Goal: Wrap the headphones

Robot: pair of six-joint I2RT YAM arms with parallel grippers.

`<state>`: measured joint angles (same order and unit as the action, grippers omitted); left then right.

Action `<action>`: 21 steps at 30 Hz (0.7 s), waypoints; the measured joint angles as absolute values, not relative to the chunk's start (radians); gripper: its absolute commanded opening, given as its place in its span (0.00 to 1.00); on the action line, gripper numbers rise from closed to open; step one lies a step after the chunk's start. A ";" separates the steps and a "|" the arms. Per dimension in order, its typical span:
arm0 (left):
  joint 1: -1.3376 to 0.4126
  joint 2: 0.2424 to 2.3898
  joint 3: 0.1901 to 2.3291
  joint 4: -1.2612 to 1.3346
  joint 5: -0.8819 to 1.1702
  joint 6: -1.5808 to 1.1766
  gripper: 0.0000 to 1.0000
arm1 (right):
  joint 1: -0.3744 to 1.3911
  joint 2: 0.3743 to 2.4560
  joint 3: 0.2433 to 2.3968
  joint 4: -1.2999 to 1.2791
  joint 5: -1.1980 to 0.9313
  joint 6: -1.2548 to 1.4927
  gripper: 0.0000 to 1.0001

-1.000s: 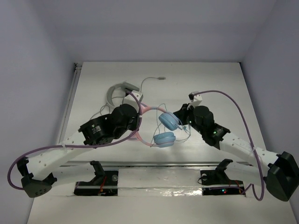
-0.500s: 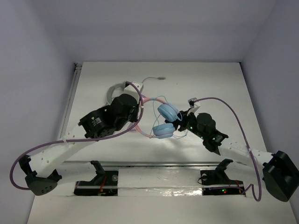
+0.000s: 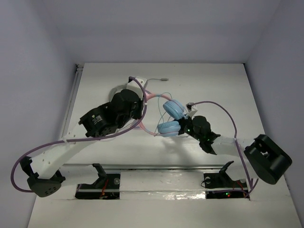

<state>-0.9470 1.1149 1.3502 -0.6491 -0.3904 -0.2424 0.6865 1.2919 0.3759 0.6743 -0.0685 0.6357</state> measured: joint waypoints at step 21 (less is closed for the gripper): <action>-0.899 1.196 1.453 -0.616 -0.399 -0.224 0.00 | 0.686 1.526 0.362 0.913 -0.170 0.742 0.00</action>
